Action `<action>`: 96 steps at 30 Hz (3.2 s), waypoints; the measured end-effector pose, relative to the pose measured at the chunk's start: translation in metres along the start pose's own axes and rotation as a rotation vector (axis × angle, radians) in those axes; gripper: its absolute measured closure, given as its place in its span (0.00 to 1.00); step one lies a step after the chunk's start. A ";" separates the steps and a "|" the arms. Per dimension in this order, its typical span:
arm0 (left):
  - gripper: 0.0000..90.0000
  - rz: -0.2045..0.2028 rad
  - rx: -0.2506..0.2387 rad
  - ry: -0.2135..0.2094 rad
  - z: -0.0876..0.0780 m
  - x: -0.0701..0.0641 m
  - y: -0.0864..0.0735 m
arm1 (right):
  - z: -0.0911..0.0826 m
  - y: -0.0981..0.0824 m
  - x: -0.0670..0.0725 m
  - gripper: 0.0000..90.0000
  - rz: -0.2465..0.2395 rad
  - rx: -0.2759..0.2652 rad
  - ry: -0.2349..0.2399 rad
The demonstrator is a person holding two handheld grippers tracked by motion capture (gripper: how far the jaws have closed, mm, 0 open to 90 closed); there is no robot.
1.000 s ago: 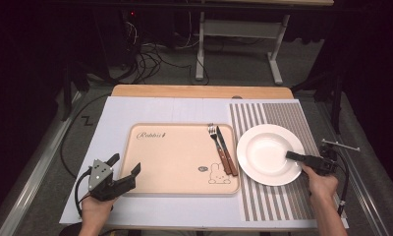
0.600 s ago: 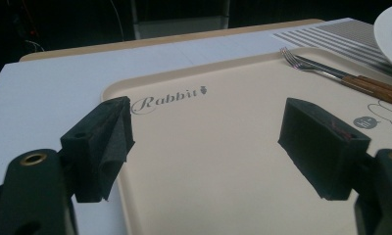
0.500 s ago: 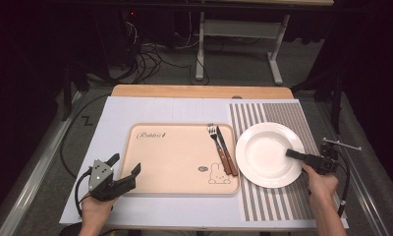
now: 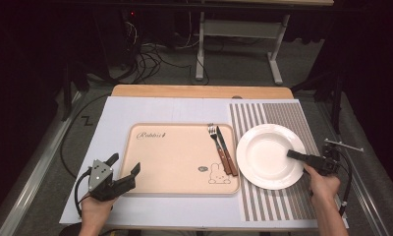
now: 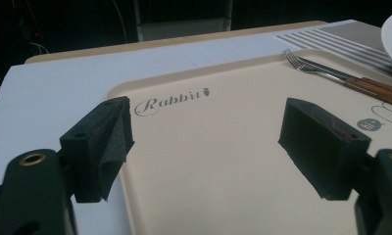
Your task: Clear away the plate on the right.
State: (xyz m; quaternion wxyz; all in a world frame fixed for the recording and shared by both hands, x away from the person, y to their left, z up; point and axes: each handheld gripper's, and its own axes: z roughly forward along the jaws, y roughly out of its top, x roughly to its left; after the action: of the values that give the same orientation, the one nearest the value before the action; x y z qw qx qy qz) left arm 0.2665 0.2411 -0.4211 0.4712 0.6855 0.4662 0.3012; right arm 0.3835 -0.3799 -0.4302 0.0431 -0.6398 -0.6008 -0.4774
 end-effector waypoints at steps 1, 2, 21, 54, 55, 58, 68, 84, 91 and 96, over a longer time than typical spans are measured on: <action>0.23 0.001 0.001 -0.001 0.000 0.000 0.000 | 0.000 0.000 0.000 0.93 0.000 0.000 0.001; 0.23 0.000 0.001 -0.002 0.000 0.000 0.000 | 0.000 0.000 0.000 0.93 0.001 0.000 0.002; 0.23 0.004 0.000 -0.008 0.000 0.000 0.000 | -0.002 0.001 0.003 0.92 0.010 -0.002 0.038; 0.23 0.007 -0.010 0.009 -0.001 0.001 0.001 | 0.036 0.000 0.046 0.92 -0.012 0.110 0.198; 0.23 0.006 -0.010 0.008 -0.001 0.001 0.001 | 0.038 0.000 0.048 0.92 -0.018 0.114 0.202; 0.23 0.007 -0.011 0.008 -0.001 0.001 0.001 | 0.047 0.001 0.055 0.92 -0.023 0.128 0.210; 0.23 0.009 -0.012 0.000 -0.002 0.000 0.001 | 0.075 0.001 0.077 0.92 -0.054 0.177 0.213; 0.24 -0.002 -0.030 0.019 -0.004 0.007 0.002 | 0.117 0.000 0.112 0.92 -0.066 0.225 0.210; 0.24 -0.001 -0.027 0.018 -0.005 0.008 0.002 | 0.132 -0.001 0.125 0.91 -0.076 0.242 0.200; 0.24 -0.002 -0.026 0.019 -0.005 0.007 0.002 | 0.143 -0.003 0.132 0.91 -0.093 0.255 0.188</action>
State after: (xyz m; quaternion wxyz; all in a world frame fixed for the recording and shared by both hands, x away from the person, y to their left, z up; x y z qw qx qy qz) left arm 0.2660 0.2493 -0.4178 0.4759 0.6759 0.4674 0.3134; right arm 0.4375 -0.1931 -0.4209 0.1581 -0.5531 -0.6787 -0.4566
